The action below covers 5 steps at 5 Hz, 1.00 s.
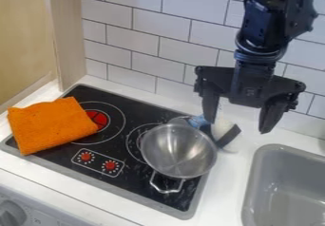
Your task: Move orange cloth and put it between the two burners
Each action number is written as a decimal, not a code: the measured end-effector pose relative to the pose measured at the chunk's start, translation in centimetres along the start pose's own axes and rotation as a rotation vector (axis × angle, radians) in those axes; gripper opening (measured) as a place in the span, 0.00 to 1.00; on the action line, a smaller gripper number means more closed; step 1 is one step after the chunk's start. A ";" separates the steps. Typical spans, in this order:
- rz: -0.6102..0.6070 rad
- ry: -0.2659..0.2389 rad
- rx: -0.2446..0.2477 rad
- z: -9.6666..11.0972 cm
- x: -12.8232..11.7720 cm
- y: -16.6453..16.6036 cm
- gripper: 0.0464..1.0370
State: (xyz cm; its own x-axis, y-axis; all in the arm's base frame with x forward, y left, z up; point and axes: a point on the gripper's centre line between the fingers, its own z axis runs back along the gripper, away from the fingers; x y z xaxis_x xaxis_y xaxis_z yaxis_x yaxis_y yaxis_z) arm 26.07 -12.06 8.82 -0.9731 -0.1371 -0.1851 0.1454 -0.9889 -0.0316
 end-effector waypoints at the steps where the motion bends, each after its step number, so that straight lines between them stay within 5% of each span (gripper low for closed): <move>1: -0.008 -0.043 -0.031 -1.2 1.2 -0.6 0.96; 5: 0.323 -0.051 -0.053 0.2 0.3 -11.6 0.96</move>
State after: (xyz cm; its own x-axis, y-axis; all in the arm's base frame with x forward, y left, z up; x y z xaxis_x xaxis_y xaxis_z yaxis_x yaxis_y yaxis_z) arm 24.07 -0.65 9.36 -0.8828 -0.4469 -0.1446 0.4554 -0.8897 -0.0308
